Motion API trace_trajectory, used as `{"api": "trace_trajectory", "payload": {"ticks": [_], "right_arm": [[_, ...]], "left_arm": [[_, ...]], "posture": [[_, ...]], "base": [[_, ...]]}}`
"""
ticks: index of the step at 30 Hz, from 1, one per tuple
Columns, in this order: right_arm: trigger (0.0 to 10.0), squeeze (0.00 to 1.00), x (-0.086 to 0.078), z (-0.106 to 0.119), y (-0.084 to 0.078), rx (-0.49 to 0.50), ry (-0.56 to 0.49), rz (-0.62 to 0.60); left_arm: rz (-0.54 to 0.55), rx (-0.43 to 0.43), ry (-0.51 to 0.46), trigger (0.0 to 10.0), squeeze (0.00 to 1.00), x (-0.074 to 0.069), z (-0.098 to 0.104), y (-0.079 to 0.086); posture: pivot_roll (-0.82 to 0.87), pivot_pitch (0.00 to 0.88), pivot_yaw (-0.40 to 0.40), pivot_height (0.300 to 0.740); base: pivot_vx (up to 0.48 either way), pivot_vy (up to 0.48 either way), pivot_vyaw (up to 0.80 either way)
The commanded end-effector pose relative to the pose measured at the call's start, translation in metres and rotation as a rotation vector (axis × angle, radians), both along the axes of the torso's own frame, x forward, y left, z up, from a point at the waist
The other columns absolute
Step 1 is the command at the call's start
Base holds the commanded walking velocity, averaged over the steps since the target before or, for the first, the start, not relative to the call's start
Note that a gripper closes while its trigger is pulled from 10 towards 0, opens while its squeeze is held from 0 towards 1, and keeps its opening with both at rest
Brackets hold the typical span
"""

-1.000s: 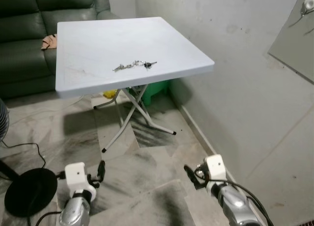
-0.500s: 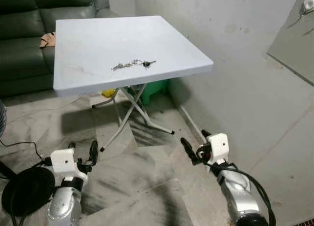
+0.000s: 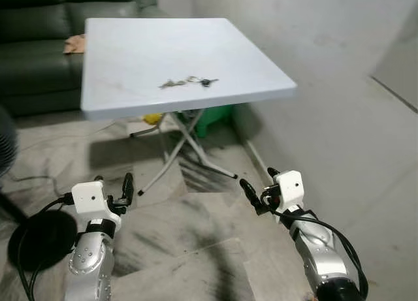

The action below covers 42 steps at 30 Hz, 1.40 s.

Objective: Hang keys on a hook

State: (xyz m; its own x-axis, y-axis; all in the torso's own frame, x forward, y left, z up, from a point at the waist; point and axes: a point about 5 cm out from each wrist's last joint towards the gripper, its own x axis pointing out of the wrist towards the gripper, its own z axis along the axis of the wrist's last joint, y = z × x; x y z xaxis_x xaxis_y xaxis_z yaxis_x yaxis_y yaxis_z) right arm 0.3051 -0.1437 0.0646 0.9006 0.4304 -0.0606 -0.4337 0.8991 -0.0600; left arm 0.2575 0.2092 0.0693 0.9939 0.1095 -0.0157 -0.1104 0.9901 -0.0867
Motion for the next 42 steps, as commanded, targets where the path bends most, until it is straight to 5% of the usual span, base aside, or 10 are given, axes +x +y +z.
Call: {"api": "trace_trajectory", "payload": {"ticks": [1,11,42], "right_arm": [[10.0,0.0,0.0027,0.0058,-0.0027,-0.013,-0.018,-0.004],[10.0,0.0,0.0056,0.0084,-0.0015,-0.015,-0.021,0.003],[10.0,0.0,0.0019,0.0054,0.0018,-0.007,-0.007,0.02]], "left_arm": [[0.0,0.005,0.003,10.0,0.0,0.0021,0.0023,-0.0018],[0.0,0.028,0.021,10.0,0.0,0.0071,0.0049,-0.0007],[-0.023,0.036,0.026,10.0,0.0,0.008,0.0071,-0.0052]], "posture": [[-0.07,0.0,-0.063,0.74],[-0.06,0.0,-0.061,0.74],[-0.05,0.0,-0.069,0.74]], "base": [[0.0,0.0,0.8],[0.0,0.0,0.8],[0.27,0.0,0.0]]}}
